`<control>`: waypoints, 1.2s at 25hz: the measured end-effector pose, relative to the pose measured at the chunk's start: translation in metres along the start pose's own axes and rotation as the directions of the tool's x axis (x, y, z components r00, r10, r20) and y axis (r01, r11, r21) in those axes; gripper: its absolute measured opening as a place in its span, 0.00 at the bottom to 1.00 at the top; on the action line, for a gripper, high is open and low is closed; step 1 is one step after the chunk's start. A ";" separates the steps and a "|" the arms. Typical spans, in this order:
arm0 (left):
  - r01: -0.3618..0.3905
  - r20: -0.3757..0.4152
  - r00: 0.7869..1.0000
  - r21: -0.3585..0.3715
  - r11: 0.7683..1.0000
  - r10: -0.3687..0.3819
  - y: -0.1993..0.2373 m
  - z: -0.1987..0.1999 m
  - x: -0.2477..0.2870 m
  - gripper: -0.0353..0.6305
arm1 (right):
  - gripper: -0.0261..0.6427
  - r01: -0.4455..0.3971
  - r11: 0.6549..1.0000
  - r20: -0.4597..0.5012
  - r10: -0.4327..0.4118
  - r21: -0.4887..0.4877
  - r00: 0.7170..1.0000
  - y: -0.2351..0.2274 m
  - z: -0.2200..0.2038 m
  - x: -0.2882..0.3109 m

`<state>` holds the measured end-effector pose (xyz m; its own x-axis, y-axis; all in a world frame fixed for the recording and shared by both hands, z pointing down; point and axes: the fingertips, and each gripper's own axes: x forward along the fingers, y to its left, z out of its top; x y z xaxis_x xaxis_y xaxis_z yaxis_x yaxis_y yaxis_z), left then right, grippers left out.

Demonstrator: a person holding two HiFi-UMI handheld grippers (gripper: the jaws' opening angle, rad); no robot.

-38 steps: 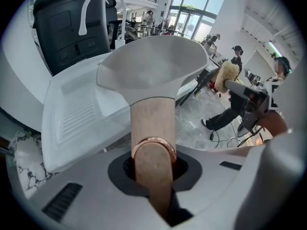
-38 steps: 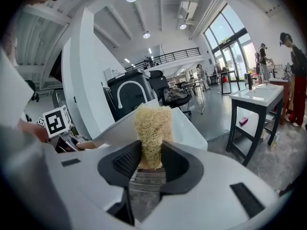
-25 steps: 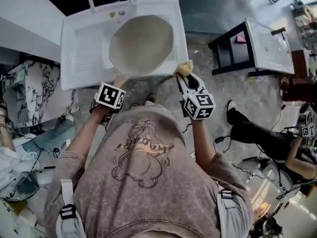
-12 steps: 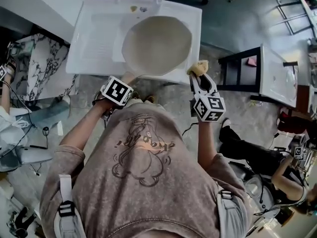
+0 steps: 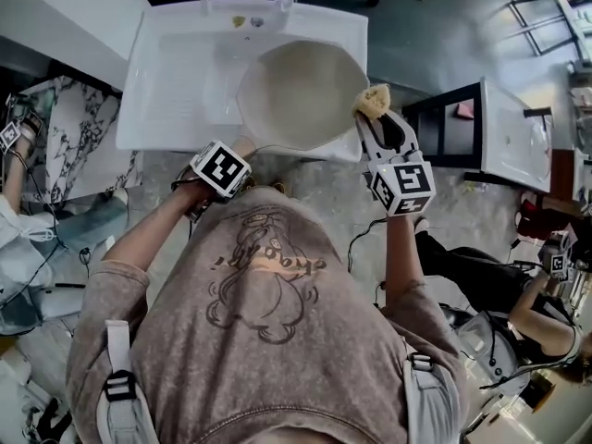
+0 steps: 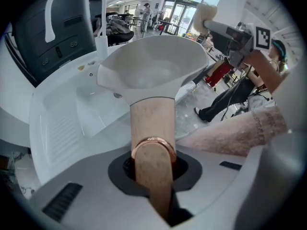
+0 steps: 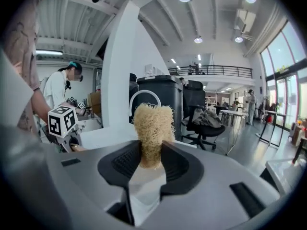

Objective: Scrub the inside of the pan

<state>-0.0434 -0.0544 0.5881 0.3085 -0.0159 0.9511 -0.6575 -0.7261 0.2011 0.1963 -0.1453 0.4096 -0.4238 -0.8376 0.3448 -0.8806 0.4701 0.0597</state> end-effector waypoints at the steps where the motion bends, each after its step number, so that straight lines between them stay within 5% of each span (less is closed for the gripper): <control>1: 0.007 -0.005 1.000 0.015 1.000 -0.007 -0.002 0.002 0.003 0.14 | 0.25 -0.025 0.999 -0.005 0.024 -0.037 1.000 0.004 0.007 0.005; 8: 0.061 -0.036 0.998 0.102 0.993 -0.057 -0.018 0.011 0.015 0.14 | 0.25 -0.194 0.966 -0.117 0.175 -0.170 0.978 0.047 0.009 0.055; 17: 0.100 -0.066 0.994 0.160 0.982 -0.090 -0.031 0.013 0.021 0.14 | 0.25 -0.333 0.927 -0.249 0.286 -0.173 0.925 0.092 -0.023 0.102; 24: 0.077 -0.071 0.995 0.202 0.976 -0.064 -0.032 0.016 0.023 0.14 | 0.25 -0.429 0.891 -0.511 0.304 -0.145 0.804 0.104 -0.085 0.125; 30: 0.118 -0.062 0.992 0.151 0.981 -0.109 -0.041 0.016 0.025 0.14 | 0.25 -0.473 0.863 -0.601 0.286 -0.176 0.747 0.111 -0.110 0.141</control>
<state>0.0022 -0.0358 0.5994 0.3351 0.1067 0.9361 -0.5049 -0.8186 0.2740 0.0622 -0.1808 0.5674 -0.4409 -0.3236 0.8372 -0.5225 0.8509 0.0537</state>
